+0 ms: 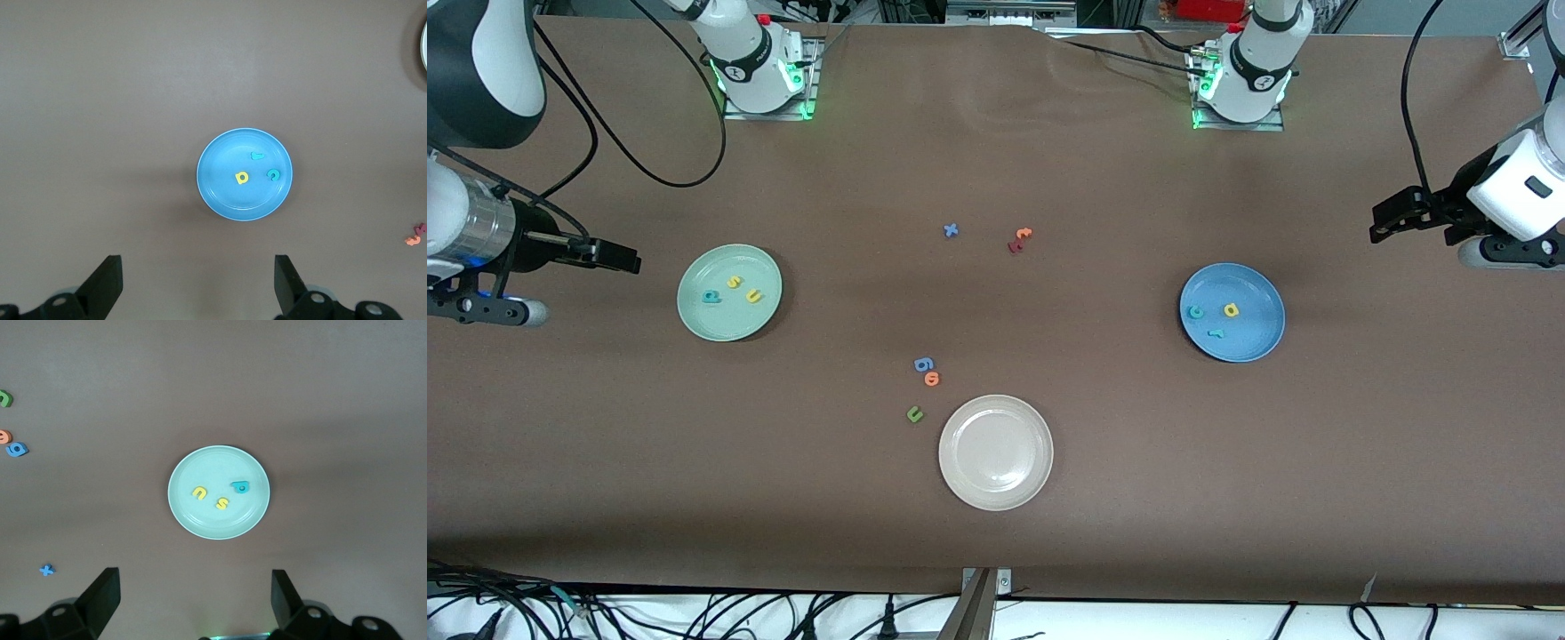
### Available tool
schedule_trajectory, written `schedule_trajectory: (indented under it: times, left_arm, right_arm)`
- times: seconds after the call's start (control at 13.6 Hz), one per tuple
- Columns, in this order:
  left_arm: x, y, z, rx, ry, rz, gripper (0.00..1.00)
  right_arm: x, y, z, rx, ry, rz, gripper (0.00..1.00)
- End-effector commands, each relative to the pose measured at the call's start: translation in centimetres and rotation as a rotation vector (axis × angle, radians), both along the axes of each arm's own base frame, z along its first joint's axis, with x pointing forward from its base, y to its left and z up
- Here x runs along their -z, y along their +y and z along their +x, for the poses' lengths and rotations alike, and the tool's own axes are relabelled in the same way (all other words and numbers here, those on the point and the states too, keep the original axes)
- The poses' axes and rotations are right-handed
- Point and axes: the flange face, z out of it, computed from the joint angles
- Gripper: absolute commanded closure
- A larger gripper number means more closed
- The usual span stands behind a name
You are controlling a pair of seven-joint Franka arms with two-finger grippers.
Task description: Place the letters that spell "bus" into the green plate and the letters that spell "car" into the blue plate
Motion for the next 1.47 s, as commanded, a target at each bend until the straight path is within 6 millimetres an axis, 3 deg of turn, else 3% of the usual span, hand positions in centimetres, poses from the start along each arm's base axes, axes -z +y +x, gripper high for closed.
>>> schedule_trajectory:
  times: [0.0, 0.29, 0.88, 1.18, 1.4]
  left_arm:
    - [-0.5, 0.1, -0.5, 0.009, -0.022, -0.013, 0.00]
    - [-1.6, 0.9, -0.1, -0.003, -0.039, -0.012, 0.00]
    - [-0.7, 1.1, 0.4, -0.006, -0.025, -0.013, 0.00]
    - [-0.3, 0.7, 0.7, -0.003, -0.020, -0.015, 0.00]
    - [-0.8, 0.7, 1.1, -0.009, -0.031, -0.023, 0.00]
  right_arm:
    - [0.0, -0.2, -1.9, -0.013, -0.036, -0.008, 0.00]
    - [0.7, 0.3, -1.3, -0.018, -0.026, -0.008, 0.00]
    - [0.5, -0.4, -1.0, -0.004, -0.039, -0.009, 0.00]
    - [-2.9, -2.9, -1.2, 0.034, -0.100, -0.014, 0.00]
    - [-3.2, -5.4, -1.1, 0.078, -0.112, -0.020, 0.00]
